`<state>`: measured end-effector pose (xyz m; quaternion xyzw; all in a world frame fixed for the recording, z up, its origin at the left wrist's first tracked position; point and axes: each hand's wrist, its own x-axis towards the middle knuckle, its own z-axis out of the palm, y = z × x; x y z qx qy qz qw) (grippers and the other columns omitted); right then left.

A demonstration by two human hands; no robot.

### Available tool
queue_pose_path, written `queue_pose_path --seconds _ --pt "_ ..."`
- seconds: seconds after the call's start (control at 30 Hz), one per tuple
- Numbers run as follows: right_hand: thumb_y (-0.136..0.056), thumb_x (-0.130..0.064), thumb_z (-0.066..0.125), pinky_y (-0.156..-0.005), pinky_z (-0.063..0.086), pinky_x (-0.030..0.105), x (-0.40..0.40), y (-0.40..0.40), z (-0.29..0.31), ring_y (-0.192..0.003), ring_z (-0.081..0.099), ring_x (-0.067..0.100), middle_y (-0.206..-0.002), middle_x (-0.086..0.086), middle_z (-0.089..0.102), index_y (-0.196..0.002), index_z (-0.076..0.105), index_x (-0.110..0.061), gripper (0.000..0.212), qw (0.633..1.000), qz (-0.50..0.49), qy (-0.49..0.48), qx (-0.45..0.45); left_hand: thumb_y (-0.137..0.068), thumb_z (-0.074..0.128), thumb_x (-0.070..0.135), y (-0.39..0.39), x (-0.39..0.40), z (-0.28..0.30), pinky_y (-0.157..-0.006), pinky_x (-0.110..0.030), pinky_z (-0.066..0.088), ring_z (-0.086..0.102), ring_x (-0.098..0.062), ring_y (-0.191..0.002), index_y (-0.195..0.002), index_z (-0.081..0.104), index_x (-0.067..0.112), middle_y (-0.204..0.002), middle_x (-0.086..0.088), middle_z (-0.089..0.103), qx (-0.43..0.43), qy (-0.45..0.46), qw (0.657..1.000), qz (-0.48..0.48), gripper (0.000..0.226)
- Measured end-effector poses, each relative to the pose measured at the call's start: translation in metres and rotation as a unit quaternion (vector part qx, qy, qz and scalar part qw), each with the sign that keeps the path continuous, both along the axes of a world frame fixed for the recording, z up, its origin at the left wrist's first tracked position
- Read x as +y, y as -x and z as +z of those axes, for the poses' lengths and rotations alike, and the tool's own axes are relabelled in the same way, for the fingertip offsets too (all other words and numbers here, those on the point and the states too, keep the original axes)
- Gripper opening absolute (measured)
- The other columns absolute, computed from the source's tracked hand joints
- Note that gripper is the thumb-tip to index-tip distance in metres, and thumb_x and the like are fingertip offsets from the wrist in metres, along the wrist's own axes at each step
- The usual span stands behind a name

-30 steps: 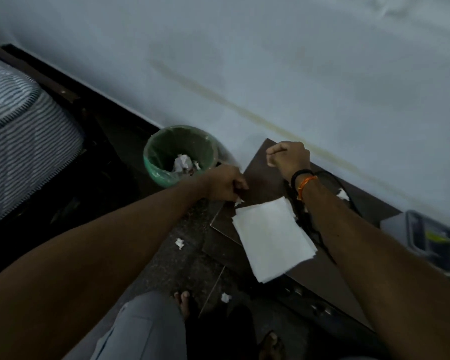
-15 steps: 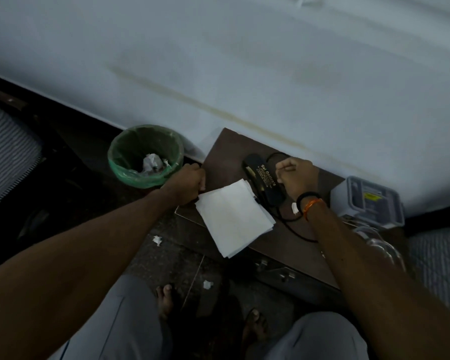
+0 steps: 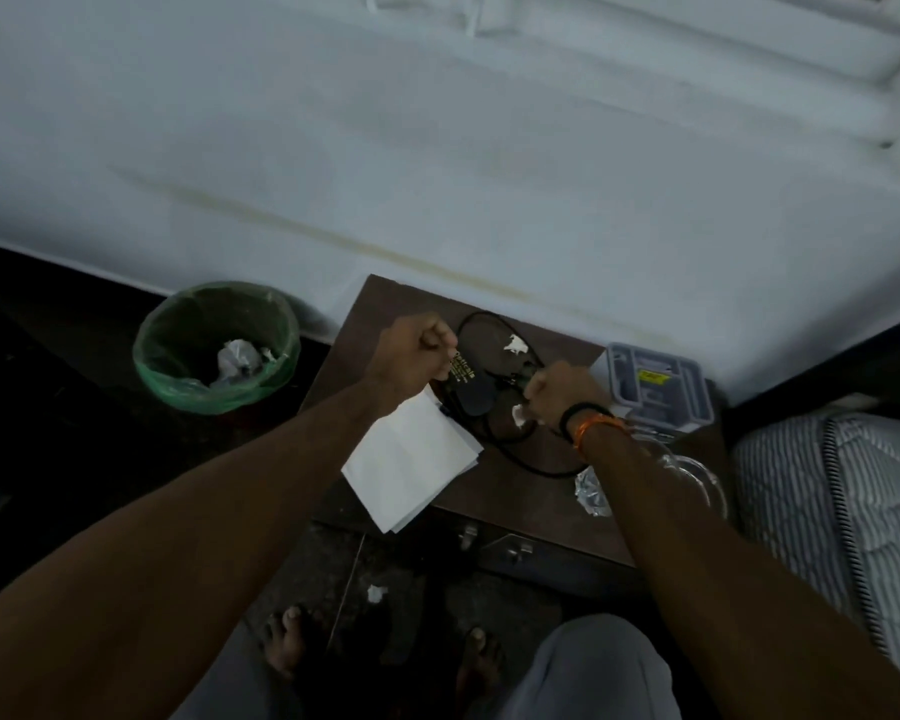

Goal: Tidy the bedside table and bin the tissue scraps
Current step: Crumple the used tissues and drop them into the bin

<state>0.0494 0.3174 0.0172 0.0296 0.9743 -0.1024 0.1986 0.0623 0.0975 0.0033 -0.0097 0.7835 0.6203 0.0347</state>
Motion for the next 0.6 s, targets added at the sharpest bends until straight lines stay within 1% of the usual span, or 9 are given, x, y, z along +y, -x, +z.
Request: queue_pose_path --seconds 0.1,0.2,0.27,0.33,0.4,0.47,0.5,0.53,0.6 --pt "-0.076 -0.028 0.079 -0.083 0.058 0.043 -0.001 -0.009 -0.013 -0.098 0.066 0.032 -0.107 0.011 0.071 -0.099 0.074 -0.009 0.031 1.000 0.020 -0.001 0.012 -0.083 0.055 -0.016 0.005 0.012 -0.002 -0.062 -0.033 0.059 0.066 -0.019 -0.064 -0.086 0.067 -0.002 -0.075 -0.014 0.066 -0.056 -0.053 0.997 0.009 0.018" --pt "-0.083 -0.021 0.072 -0.085 0.057 0.042 -0.003 -0.014 -0.022 -0.100 0.065 0.033 -0.108 0.013 0.069 -0.098 0.072 -0.007 0.021 0.998 0.038 -0.011 0.045 -0.083 0.056 -0.016 0.008 0.018 -0.001 -0.068 -0.037 0.061 0.066 -0.026 -0.071 -0.089 0.067 -0.005 -0.079 -0.018 0.066 -0.097 -0.079 0.992 0.004 0.017" --pt "-0.086 -0.018 0.066 -0.081 0.057 0.041 -0.003 -0.016 -0.025 -0.096 0.066 0.033 -0.103 0.014 0.070 -0.095 0.071 -0.006 0.016 0.998 0.032 -0.012 0.061 -0.083 0.057 -0.016 0.010 0.023 0.003 -0.064 -0.032 0.061 0.064 -0.025 -0.070 -0.089 0.066 -0.007 -0.079 -0.018 0.064 -0.128 -0.106 0.986 0.010 0.015" --pt "-0.085 -0.016 0.063 -0.075 0.058 0.041 -0.003 -0.014 -0.023 -0.092 0.066 0.036 -0.097 0.016 0.069 -0.089 0.067 -0.004 0.013 0.996 0.010 0.010 0.086 -0.083 0.057 -0.015 0.013 0.028 0.007 -0.059 -0.026 0.059 0.064 -0.024 -0.068 -0.089 0.066 -0.007 -0.080 -0.018 0.064 -0.154 -0.125 0.980 0.021 0.013" --pt "-0.085 -0.015 0.059 -0.070 0.055 0.041 -0.003 -0.008 -0.016 -0.089 0.064 0.039 -0.093 0.018 0.067 -0.086 0.061 -0.006 0.009 0.990 -0.019 0.047 0.132 -0.084 0.057 -0.014 0.014 0.031 0.007 -0.058 -0.026 0.058 0.064 -0.025 -0.068 -0.089 0.065 -0.007 -0.080 -0.019 0.065 -0.165 -0.152 0.974 0.035 0.012" --pt "-0.085 -0.013 0.057 -0.071 0.054 0.043 -0.004 0.003 -0.008 -0.090 0.063 0.040 -0.093 0.020 0.067 -0.086 0.058 -0.007 0.006 0.977 -0.047 0.093 0.184 -0.086 0.056 -0.013 0.017 0.031 0.005 -0.059 -0.026 0.059 0.065 -0.025 -0.069 -0.089 0.065 -0.006 -0.082 -0.019 0.065 -0.176 -0.184 0.965 0.055 0.012" --pt "-0.084 -0.011 0.058 -0.074 0.054 0.044 -0.005 0.010 -0.005 -0.092 0.062 0.040 -0.095 0.019 0.068 -0.089 0.059 -0.006 0.008 0.971 -0.061 0.114 0.200 -0.086 0.056 -0.013 0.017 0.031 0.005 -0.060 -0.026 0.060 0.066 -0.025 -0.070 -0.089 0.065 -0.006 -0.082 -0.019 0.066 -0.181 -0.198 0.961 0.064 0.012" --pt "-0.081 -0.009 0.058 -0.078 0.053 0.043 -0.006 0.018 -0.003 -0.096 0.062 0.039 -0.098 0.019 0.068 -0.094 0.062 -0.007 0.014 0.969 -0.070 0.125 0.202 -0.087 0.056 -0.012 0.018 0.029 0.005 -0.059 -0.026 0.060 0.066 -0.026 -0.070 -0.090 0.065 -0.006 -0.082 -0.019 0.066 -0.185 -0.211 0.957 0.072 0.012" --pt "-0.079 -0.007 0.060 -0.088 0.049 0.040 -0.008 0.034 -0.003 -0.108 0.060 0.038 -0.111 0.017 0.069 -0.107 0.067 -0.008 0.029 0.975 -0.056 0.112 0.181 -0.087 0.058 -0.009 0.019 0.025 0.005 -0.060 -0.027 0.060 0.066 -0.026 -0.070 -0.092 0.066 -0.008 -0.082 -0.019 0.066 -0.191 -0.233 0.950 0.081 0.009"
